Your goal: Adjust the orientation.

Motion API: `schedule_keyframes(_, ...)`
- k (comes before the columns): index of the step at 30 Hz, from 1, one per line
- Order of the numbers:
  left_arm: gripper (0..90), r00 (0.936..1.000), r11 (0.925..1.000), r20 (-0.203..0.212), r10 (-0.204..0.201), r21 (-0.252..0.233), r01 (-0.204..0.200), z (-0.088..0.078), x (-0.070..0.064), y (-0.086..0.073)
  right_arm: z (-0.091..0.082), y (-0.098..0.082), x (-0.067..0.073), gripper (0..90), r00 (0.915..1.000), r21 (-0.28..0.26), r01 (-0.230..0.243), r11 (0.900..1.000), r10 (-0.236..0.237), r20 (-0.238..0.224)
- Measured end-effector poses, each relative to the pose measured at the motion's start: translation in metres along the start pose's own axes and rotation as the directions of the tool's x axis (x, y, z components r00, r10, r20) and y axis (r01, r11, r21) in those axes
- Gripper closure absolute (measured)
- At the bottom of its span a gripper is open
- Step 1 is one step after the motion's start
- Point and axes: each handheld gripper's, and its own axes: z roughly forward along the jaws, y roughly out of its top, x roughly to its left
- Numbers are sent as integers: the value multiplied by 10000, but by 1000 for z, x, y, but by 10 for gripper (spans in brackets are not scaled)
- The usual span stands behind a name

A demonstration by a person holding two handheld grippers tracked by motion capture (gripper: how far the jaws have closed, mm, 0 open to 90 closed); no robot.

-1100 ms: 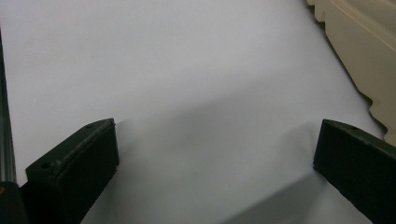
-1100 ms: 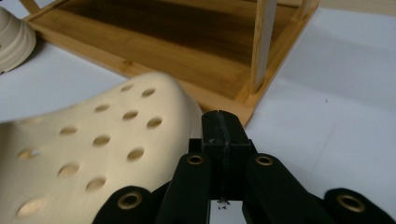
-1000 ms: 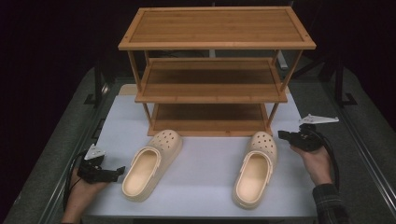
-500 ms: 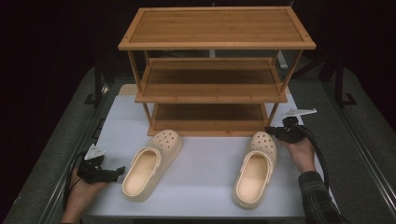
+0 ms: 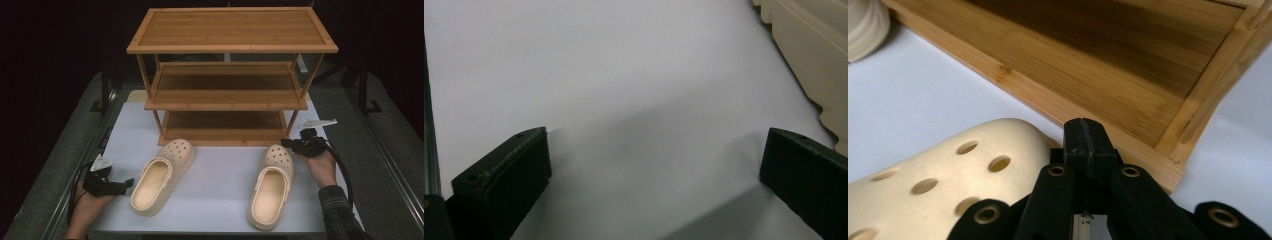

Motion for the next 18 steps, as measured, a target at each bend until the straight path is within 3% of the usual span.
schedule_keyframes(2, 0, 10000, 10000, 1, -7, -35, 7, 0, 0, 0, -13, -4, 0, 900, 9998, -381, -120, 9992, 114, -170)
schedule_keyframes(6, 0, 10000, 10000, 5, -12, -30, 12, 0, 0, 0, -36, -17, 7, 900, 10000, -394, -17, 9992, 15, -62)
schedule_keyframes(10, 0, 10000, 10000, 4, -12, -32, 12, 0, 0, 0, -48, -27, 12, 900, 9996, -443, 125, 9989, -136, -239)
schedule_keyframes(11, 0, 10000, 10000, 8, -12, -29, 12, 0, 0, 0, -55, -35, 15, 900, 9986, -358, 141, 9993, -159, -512)
schedule_keyframes(16, 0, 10000, 10000, 7, -11, -35, 11, 0, 0, 0, -63, -48, 21, 900, 9974, -98, 257, 9996, -263, -676)
schedule_keyframes(18, 0, 10000, 10000, 8, -9, -34, 9, 0, 0, 0, -65, -60, 25, 900, 9966, 102, 107, 9999, -98, -815)
